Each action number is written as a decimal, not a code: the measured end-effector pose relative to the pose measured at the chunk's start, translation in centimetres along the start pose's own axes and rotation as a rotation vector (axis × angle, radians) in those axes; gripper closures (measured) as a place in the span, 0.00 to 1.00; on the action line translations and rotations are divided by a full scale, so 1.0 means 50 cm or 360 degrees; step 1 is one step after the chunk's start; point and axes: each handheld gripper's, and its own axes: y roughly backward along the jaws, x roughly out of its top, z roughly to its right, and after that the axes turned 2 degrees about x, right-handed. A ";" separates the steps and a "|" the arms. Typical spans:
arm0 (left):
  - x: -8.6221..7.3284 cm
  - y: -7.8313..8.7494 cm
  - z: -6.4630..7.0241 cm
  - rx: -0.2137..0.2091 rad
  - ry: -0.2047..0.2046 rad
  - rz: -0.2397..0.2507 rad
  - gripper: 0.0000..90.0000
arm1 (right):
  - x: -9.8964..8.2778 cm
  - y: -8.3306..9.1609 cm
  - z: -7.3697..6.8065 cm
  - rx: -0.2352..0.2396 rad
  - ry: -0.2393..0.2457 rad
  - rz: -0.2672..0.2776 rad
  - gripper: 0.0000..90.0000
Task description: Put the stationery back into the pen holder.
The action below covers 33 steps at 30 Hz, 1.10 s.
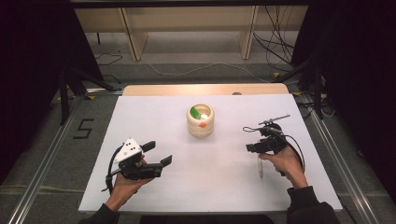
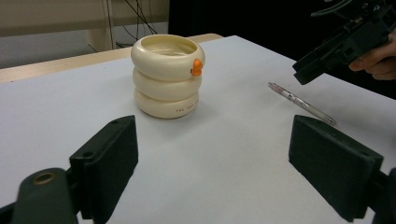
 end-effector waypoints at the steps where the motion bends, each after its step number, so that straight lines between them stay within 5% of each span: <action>1: 0.000 0.000 0.000 0.0000 0.0002 0.0001 0.17 | -0.003 0.000 0.002 -0.0004 -0.0002 -0.0021 0.41; 19: 0.001 0.001 0.001 -0.0007 -0.0003 0.0002 0.17 | -0.040 -0.020 0.013 -0.0017 0.0009 -0.0252 0.50; 33: 0.001 0.000 0.002 -0.0010 -0.0003 0.0001 0.17 | -0.046 -0.036 0.014 -0.0067 0.0032 -0.0353 0.59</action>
